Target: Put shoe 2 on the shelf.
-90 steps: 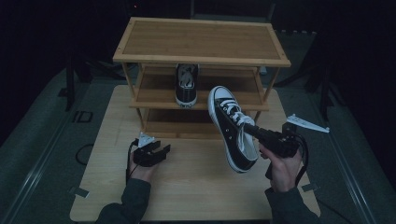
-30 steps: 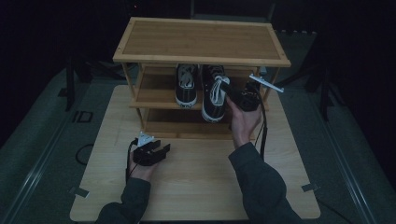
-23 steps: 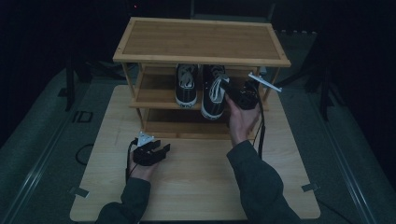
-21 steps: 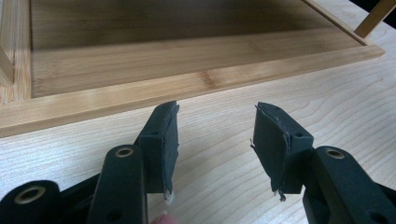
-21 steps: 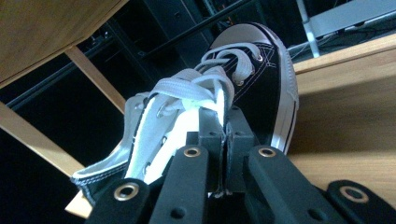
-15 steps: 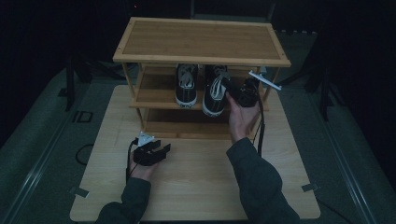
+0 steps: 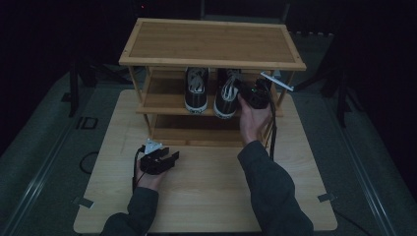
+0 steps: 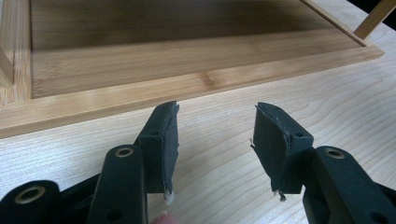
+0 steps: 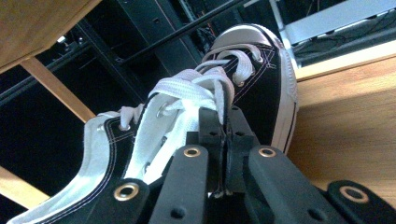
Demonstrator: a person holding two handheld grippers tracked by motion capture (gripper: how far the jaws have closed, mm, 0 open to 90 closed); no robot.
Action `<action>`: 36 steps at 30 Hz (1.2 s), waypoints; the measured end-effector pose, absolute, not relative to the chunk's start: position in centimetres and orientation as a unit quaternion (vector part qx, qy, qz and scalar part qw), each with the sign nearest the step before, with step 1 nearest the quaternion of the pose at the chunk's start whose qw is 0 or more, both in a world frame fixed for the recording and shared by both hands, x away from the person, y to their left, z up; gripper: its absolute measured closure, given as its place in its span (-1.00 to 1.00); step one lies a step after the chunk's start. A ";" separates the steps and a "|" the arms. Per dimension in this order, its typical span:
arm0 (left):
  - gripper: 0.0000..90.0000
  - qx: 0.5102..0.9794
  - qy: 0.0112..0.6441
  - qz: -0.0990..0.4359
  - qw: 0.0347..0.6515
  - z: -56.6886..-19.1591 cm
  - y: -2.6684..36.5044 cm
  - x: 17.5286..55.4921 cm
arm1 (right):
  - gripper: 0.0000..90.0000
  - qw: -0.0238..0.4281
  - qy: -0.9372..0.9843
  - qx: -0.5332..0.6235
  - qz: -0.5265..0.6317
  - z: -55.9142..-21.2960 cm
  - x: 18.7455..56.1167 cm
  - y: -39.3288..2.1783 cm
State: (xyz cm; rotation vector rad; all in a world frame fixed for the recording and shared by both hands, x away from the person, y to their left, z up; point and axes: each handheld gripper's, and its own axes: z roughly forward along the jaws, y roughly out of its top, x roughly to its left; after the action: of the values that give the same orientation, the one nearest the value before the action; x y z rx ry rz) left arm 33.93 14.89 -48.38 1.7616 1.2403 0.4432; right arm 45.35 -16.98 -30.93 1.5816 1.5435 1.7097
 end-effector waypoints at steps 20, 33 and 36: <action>0.13 0.712 0.503 0.180 0.454 -48.3 15.0 33.9 | 0.96 0.179 0.557 0.569 0.578 -31.2 47.2 -15.1; 0.13 0.711 0.504 0.181 0.456 -48.3 15.1 33.9 | 0.96 0.184 0.559 0.571 0.572 -31.2 47.7 -14.6; 0.13 0.711 0.504 0.180 0.456 -48.3 15.0 33.9 | 0.96 0.188 0.560 0.570 0.571 -31.3 47.7 -14.5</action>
State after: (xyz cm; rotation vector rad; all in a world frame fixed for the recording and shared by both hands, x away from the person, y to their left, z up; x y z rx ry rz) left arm 33.94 15.04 -48.28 1.7527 1.2428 0.4444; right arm 47.74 -14.53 -31.27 1.6051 1.5758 1.6054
